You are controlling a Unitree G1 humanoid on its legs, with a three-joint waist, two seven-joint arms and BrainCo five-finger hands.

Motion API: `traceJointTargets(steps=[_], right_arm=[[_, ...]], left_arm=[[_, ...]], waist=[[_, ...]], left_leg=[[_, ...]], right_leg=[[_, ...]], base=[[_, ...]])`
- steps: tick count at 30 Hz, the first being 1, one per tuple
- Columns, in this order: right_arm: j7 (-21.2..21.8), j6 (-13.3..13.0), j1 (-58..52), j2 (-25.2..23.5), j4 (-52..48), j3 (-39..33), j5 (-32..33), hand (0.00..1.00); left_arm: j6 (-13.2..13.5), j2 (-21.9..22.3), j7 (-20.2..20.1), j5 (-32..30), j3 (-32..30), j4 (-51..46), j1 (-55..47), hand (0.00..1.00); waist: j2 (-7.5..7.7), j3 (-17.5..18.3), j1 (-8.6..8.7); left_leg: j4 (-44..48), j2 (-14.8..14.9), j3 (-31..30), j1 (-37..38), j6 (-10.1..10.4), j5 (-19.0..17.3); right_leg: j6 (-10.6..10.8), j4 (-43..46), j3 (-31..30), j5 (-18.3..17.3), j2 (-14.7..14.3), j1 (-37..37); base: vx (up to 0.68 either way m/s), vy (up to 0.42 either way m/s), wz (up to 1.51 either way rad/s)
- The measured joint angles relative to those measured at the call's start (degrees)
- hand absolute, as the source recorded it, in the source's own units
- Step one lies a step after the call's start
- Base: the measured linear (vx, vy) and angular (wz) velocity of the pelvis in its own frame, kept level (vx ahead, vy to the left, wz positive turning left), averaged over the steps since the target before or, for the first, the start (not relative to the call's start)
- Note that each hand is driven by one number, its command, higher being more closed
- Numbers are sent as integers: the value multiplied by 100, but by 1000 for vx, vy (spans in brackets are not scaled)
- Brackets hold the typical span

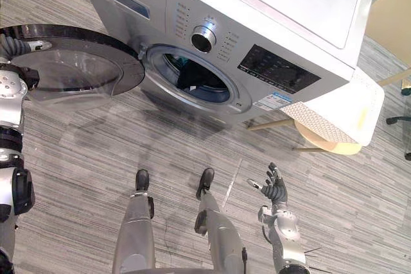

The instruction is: Pick up the laundry basket with both hands and put the clothes into the washing machine.

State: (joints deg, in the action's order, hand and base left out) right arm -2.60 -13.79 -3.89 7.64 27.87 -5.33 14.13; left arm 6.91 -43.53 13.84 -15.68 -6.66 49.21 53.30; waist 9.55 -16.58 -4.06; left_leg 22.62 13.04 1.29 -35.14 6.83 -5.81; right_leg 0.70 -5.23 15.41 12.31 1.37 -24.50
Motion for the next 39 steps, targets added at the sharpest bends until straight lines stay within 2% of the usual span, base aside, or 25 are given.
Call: traceJointTargets(steps=[5, 8, 11, 14, 16, 19, 24, 26, 29, 32, 35, 37, 38, 39], right_arm=[[-17, -2, 192, 15, 5, -108, 96, 0], [-50, 4, 207, 22, 72, -179, 106, 0], [-83, 30, 238, 52, 249, -197, 102, 0], [-106, 65, 224, 191, 561, -319, 93, 0], [-110, 71, 220, 355, 782, -343, 9, 0], [-100, 121, 216, 351, 972, -371, -161, 0], [-90, 131, 67, 285, 977, -560, -315, 0], [-74, 133, 63, 259, 971, -559, -321, 0], [-55, 138, 6, 182, 879, -549, -321, 0], [-43, 146, 6, -12, 640, -455, -348, 0], [-77, 166, 61, -64, 552, -259, -348, 0], [-143, 179, 273, -88, 765, -233, -337, 0], [-254, 183, 457, -76, 950, -156, -322, 0], [-286, 186, 532, -69, 1021, -140, -305, 0]], left_arm=[[155, 243, 3, 62, -6, -349, -581, 0], [230, 534, 4, 152, -61, -708, -1152, 0], [246, 929, 23, 165, -213, -1300, -1932, 0], [251, 1600, 18, 279, -242, -2317, -3040, 0], [324, 2221, -46, 365, -162, -3200, -3966, 0], [326, 2798, -285, 380, 15, -3848, -4813, 0], [204, 3146, -347, 377, -134, -4118, -5334, 0], [208, 3236, -140, 406, -315, -4246, -5452, 0], [204, 3442, -101, 636, -251, -4231, -5494, 0], [136, 3771, -140, 905, 140, -3597, -5443, 0], [-2, 4047, -361, 1535, 1097, -2570, -5210, 0], [-51, 4220, -455, 2124, 2167, -1776, -4537, 0], [-69, 4325, -516, 2436, 2723, -1446, -3944, 0], [-111, 4408, -422, 2588, 2919, -1305, -3628, 0]], waist=[[-56, -36, -52], [-143, -57, -166], [-273, -48, -183], [-458, 43, -168], [-606, 144, -154], [-724, 214, -146], [-725, 319, -150], [-727, 324, -132], [-729, 460, -136], [-730, 466, -114], [-721, 464, 20], [-703, 452, 217], [-688, 434, 404], [-686, 414, 504]], left_leg=[[-52, -63, 47, 228, 4, 14], [-133, -109, 139, 449, -2, 10], [-311, -213, 205, 705, -41, 27], [-673, -420, 218, 1016, -154, 126], [-1035, -622, 213, 1212, -210, 284], [-1330, -765, 160, 1504, -244, 393], [-1483, -851, -35, 1670, -280, 497], [-1491, -890, -124, 1799, -279, 500], [-1507, -920, -123, 1837, -279, 500], [-1569, -904, -78, 1887, -278, 496], [-1574, -900, 63, 1721, -279, 494], [-1575, -901, 273, 1572, -294, 508], [-1581, -899, 437, 1525, -302, 513], [-1581, -896, 532, 1516, -304, 514]], right_leg=[[8, 26, -11, -6, 68, 161], [54, 58, -96, -41, 129, 289], [117, 213, -141, -156, 221, 393], [216, 282, -136, -253, 406, 521], [296, 323, -122, -311, 572, 552], [383, 320, -19, -378, 682, 773], [426, 440, 233, -549, 767, 945], [447, 644, 329, -717, 834, 1042], [472, 823, 364, -841, 902, 1027], [472, 955, 343, -905, 945, 979], [483, 1137, 206, -932, 981, 645], [466, 1145, -17, -849, 968, 342], [474, 1103, -202, -766, 954, 205], [467, 1055, -300, -693, 939, 156]], base=[[34, 35, 2], [12, 41, -5], [2, 18, 1], [31, 53, 17], [62, 70, 22], [86, 59, 24], [92, 33, 27], [80, 23, 23], [64, 34, 15], [-8, 3, -3], [-50, 10, -21], [-58, 8, -49], [-49, 9, -58], [-41, 8, -90]])
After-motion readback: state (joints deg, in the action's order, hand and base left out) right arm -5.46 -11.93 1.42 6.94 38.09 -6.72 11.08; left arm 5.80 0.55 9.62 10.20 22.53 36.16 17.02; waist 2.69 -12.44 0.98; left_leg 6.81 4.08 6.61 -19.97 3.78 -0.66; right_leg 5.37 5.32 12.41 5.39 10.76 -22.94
